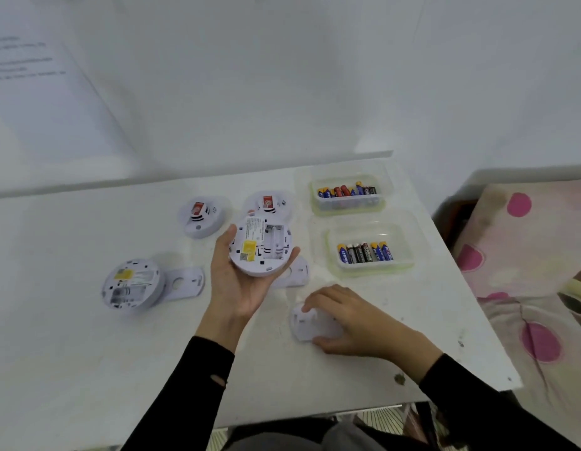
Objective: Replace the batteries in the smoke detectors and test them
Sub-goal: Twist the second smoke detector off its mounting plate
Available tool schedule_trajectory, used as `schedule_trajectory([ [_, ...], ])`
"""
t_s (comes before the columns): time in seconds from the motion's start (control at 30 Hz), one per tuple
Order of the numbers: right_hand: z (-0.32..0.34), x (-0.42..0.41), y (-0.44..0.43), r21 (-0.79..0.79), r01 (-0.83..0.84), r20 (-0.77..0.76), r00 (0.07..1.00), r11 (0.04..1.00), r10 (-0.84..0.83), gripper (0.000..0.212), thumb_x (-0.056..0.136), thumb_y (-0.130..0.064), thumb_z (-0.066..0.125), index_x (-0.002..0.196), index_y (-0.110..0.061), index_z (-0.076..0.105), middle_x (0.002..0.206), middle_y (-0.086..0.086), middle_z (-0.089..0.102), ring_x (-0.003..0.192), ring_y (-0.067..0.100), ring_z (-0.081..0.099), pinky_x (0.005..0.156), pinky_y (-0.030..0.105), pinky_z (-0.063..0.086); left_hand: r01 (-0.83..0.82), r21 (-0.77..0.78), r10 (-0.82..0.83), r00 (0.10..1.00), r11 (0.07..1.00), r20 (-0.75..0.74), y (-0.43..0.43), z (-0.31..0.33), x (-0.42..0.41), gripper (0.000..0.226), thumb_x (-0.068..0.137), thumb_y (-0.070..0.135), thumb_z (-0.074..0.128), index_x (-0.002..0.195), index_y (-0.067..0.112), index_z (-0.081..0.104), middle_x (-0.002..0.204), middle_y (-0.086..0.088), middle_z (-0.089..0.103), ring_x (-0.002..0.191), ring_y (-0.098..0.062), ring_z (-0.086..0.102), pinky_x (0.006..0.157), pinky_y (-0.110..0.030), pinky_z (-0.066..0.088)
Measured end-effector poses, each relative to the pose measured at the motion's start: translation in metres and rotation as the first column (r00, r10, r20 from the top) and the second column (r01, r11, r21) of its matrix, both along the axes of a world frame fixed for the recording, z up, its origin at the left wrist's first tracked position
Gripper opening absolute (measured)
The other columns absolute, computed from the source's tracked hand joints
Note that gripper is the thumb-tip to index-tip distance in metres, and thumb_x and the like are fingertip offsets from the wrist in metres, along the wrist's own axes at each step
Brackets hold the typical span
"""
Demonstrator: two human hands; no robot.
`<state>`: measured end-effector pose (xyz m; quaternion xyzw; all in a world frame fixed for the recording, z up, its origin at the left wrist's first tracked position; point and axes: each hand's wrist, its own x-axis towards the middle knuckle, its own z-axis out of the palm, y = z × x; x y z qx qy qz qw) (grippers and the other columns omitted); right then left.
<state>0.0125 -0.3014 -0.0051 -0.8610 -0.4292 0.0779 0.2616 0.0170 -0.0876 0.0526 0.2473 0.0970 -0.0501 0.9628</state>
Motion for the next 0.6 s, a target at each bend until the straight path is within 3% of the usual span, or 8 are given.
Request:
schedule_trajectory([
  [0.1,0.012,0.000,0.013,0.112,0.018,0.020,1.000,0.994,-0.021,0.041,0.073,-0.029,0.072,0.110,-0.021,0.057,0.116,-0.005,0.057,0.108,0.016,0.052,0.092,0.031,0.045,-0.002,0.039,0.002,1.000,0.999,-0.009,0.019,0.002,-0.007,0.057,0.056,0.017,0.088,0.111,0.008,0.074,0.124,-0.021,0.066,0.112,-0.038,0.066,0.092,-0.061,0.051],
  [0.27,0.045,0.015,0.053,0.218,0.046,0.032,0.998,0.975,-0.055,0.041,0.075,-0.029,0.076,0.111,-0.018,0.058,0.120,-0.003,0.058,0.112,0.016,0.051,0.097,0.029,0.042,0.001,0.157,0.007,0.999,0.988,-0.051,0.066,0.016,-0.014,0.047,0.071,-0.004,0.055,0.117,0.003,0.061,0.116,-0.021,0.069,0.107,-0.040,0.067,0.096,-0.063,0.047],
  [0.4,0.066,0.031,0.107,0.279,0.077,-0.011,0.997,0.957,-0.077,0.042,0.075,-0.025,0.078,0.111,-0.018,0.057,0.118,-0.007,0.059,0.111,0.014,0.052,0.094,0.024,0.042,-0.022,0.322,0.050,0.996,0.946,-0.080,0.115,0.031,-0.014,0.028,0.092,0.005,0.049,0.117,0.003,0.062,0.127,-0.019,0.066,0.113,-0.034,0.066,0.088,-0.054,0.057],
  [0.5,0.084,0.041,0.155,0.297,0.133,-0.159,0.983,0.946,-0.089,0.040,0.077,-0.027,0.077,0.110,-0.025,0.054,0.118,-0.008,0.059,0.112,0.010,0.051,0.090,0.018,0.042,-0.084,0.475,0.134,0.988,0.876,-0.072,0.164,0.034,-0.008,0.030,0.100,0.012,0.050,0.128,0.005,0.058,0.125,-0.016,0.068,0.115,-0.030,0.066,0.087,-0.048,0.059],
  [0.6,0.092,0.055,0.205,0.269,0.125,-0.216,0.974,0.955,-0.066,0.041,0.078,-0.029,0.076,0.111,-0.026,0.052,0.115,-0.011,0.057,0.108,0.008,0.051,0.089,0.021,0.043,-0.127,0.556,0.202,0.977,0.821,-0.074,0.218,0.033,0.001,0.042,0.102,0.029,0.051,0.138,0.006,0.050,0.131,-0.015,0.065,0.116,-0.033,0.065,0.083,-0.045,0.060],
])
